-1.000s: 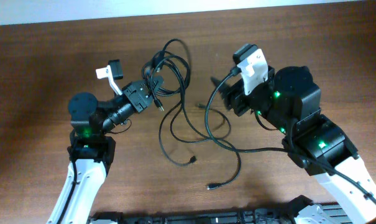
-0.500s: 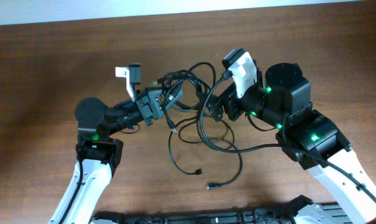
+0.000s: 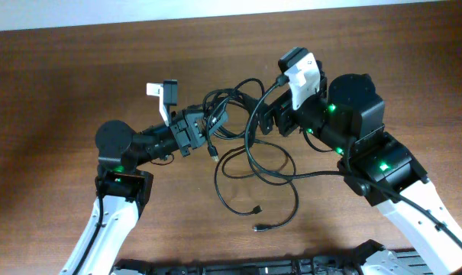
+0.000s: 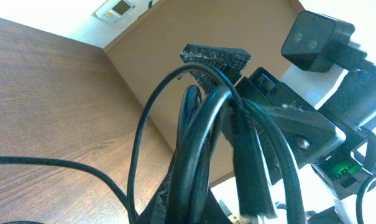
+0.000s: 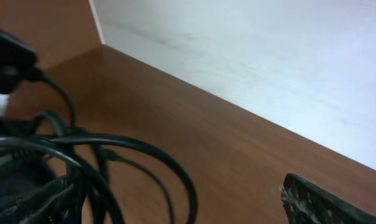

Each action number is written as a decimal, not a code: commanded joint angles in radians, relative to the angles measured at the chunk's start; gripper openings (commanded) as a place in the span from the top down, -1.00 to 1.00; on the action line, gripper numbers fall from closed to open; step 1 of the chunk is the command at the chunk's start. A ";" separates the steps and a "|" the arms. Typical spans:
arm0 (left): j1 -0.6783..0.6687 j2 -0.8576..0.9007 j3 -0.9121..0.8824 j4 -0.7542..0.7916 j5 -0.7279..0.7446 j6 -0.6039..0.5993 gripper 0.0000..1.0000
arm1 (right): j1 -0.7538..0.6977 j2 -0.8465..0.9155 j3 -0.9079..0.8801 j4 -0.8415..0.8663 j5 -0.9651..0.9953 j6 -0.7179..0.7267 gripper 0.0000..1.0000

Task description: Untangle cables

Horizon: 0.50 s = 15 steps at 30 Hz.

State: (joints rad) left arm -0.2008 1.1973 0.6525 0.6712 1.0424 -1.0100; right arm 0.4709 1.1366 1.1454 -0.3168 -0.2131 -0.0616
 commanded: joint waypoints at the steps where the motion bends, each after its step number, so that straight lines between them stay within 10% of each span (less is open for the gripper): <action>1: -0.005 -0.002 0.004 0.010 -0.031 0.016 1.00 | 0.000 0.016 0.010 0.003 -0.154 -0.069 -0.97; 15: -0.061 -0.002 0.004 0.033 0.122 0.042 1.00 | -0.002 0.050 0.011 0.145 0.320 -0.053 -0.97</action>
State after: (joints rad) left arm -0.2581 1.1992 0.6525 0.6941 1.1038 -0.9874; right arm 0.4702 1.1831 1.1454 -0.1749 -0.0376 -0.1265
